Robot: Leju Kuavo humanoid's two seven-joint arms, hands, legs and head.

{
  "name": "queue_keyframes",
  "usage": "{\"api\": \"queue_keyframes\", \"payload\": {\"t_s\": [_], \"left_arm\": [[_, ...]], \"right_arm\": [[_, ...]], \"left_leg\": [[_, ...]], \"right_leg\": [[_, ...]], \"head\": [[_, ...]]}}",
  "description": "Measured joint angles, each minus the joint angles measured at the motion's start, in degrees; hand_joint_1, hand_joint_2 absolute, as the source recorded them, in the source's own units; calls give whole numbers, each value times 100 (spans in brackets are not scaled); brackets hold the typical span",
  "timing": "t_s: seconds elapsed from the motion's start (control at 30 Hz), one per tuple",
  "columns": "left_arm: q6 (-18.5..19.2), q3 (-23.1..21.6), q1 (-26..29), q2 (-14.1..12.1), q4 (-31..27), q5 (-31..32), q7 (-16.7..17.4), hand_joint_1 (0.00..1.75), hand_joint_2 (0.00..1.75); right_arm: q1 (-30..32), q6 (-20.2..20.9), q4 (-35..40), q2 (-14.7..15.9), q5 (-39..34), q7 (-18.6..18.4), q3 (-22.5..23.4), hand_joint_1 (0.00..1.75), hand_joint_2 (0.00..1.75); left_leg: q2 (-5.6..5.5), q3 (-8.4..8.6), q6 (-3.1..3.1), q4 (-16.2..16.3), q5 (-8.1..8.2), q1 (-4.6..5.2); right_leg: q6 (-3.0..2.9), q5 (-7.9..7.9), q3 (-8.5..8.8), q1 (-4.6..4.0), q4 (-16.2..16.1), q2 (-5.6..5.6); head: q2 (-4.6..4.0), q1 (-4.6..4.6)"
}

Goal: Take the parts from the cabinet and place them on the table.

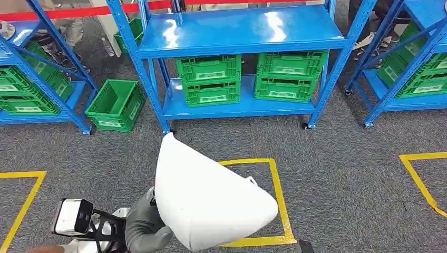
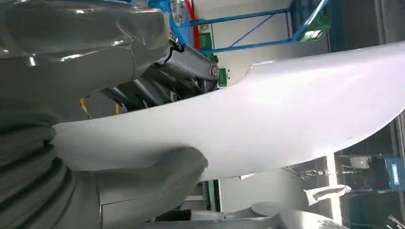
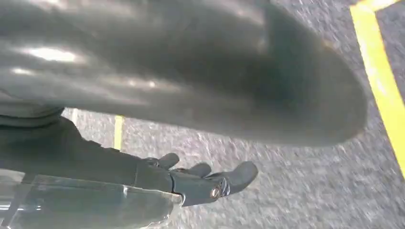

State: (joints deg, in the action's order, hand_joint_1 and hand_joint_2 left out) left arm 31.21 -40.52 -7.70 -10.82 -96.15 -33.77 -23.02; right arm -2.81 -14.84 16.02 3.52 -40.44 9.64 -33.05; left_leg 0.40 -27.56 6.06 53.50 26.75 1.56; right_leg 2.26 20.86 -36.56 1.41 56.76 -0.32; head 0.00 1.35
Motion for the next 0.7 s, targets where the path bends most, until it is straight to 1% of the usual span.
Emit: {"api": "queue_keyframes", "payload": {"t_s": [0.03,0.07,0.1,0.13,0.17,0.2,0.23,0.27,0.3,0.33,0.37,0.4,0.43,0.47,0.5,0.53,0.57,0.6,0.63,0.67,0.7], "left_arm": [[4,-2,-15,11,0,-2,0,175,175],[4,0,-18,24,-9,2,0,175,175],[4,-4,3,33,-9,11,7,175,175],[7,-11,25,35,-9,13,9,175,175],[7,-9,35,37,-9,11,9,175,175],[7,-9,42,42,-9,13,11,175,175],[9,-9,53,42,-9,17,11,175,175],[13,-7,63,44,-9,26,13,175,175],[13,-4,67,44,-9,35,13,175,175],[13,0,67,44,-13,35,15,175,175],[15,26,77,39,-30,44,13,175,175],[26,37,92,48,-39,72,18,175,175],[31,48,107,42,-37,77,17,175,175],[28,48,119,33,-30,83,17,175,175],[28,50,138,22,-24,94,18,175,175],[28,52,160,22,-24,103,17,175,175],[28,52,174,22,-24,125,17,175,175],[28,57,170,15,-24,125,15,175,175],[28,61,172,15,-24,125,11,175,175],[28,59,177,15,-24,127,11,175,175],[28,59,178,15,-24,127,9,175,175]], "right_arm": [[4,0,0,7,4,-2,-2,0,0],[-6,0,0,0,4,-2,-4,0,0],[-15,0,0,22,7,-2,-4,0,0],[-19,0,-2,48,7,-2,-4,0,0],[-19,0,-4,66,7,-2,-4,0,0],[-18,0,-4,85,7,-2,-4,0,0],[-18,0,-4,96,15,-4,-4,0,0],[-23,0,-4,101,20,-4,-4,0,0],[-31,0,-4,103,31,-4,-4,0,0],[-56,0,-2,87,33,-4,-7,0,0],[-73,7,2,42,46,-13,-11,0,0],[-88,4,2,55,59,-24,-15,0,0],[-71,4,0,72,63,-33,-17,0,0],[-44,4,0,48,68,-46,-24,0,0],[-19,7,-2,44,74,-55,-33,0,0],[-27,7,-4,48,81,-70,-42,0,0],[-29,4,-2,50,83,-74,-44,0,0],[-40,7,-2,53,92,-76,-44,0,0],[-51,4,-2,53,98,-90,-46,0,0],[-56,7,-2,53,98,-90,-50,0,0],[-57,4,-2,53,101,-92,-52,0,0]], "left_leg": [[17,-8,-3,-121,-130,-10],[17,-64,66,-138,-232,-20],[21,-171,5,-137,-306,-33],[23,-272,-47,-127,-376,-45],[21,-391,-89,-107,-453,-58],[22,-502,-139,-73,-514,-87],[29,-636,-208,-18,-567,-134],[37,-760,-268,65,-606,-187],[49,-902,-314,192,-629,-238],[51,-1056,-380,359,-632,-214],[53,-1192,-421,483,-640,-223],[25,-1260,-432,545,-671,-186],[36,-1285,-447,578,-715,-220],[53,-1295,-444,529,-784,-234],[59,-1319,-464,526,-817,-274],[37,-1364,-488,599,-594,-286],[30,-1408,-518,840,-216,-289],[20,-1482,-543,1233,165,-288],[18,-1567,-550,1742,505,-287],[18,-1616,-536,2163,689,-285],[15,-1584,-501,2381,697,-276]], "right_leg": [[-43,164,-53,-11,79,16],[-116,464,-136,-12,317,24],[-146,767,-270,-2,706,26],[-135,992,-379,24,1123,26],[-68,1099,-451,51,1533,27],[30,1049,-430,77,1730,26],[182,881,-276,114,1671,25],[318,705,-37,156,1407,24],[436,596,304,222,969,19],[509,827,567,275,493,24],[415,1006,752,160,233,51],[306,1049,650,205,307,51],[259,1041,610,213,329,58],[196,1003,582,202,345,56],[126,958,458,204,352,26],[30,896,461,180,351,26],[-14,832,403,165,348,21],[-24,771,334,144,348,20],[-39,705,254,121,351,19],[-46,641,172,89,354,18],[-51,581,93,61,357,16]], "head": [[0,-5],[0,-11],[0,-11],[0,-13],[0,-11],[0,-11],[0,-11],[0,-13],[0,-15],[0,-28],[0,-110],[0,-72],[0,-13],[0,-7],[0,-9],[0,4],[0,-4],[0,4],[0,4],[0,4],[0,7]]}}
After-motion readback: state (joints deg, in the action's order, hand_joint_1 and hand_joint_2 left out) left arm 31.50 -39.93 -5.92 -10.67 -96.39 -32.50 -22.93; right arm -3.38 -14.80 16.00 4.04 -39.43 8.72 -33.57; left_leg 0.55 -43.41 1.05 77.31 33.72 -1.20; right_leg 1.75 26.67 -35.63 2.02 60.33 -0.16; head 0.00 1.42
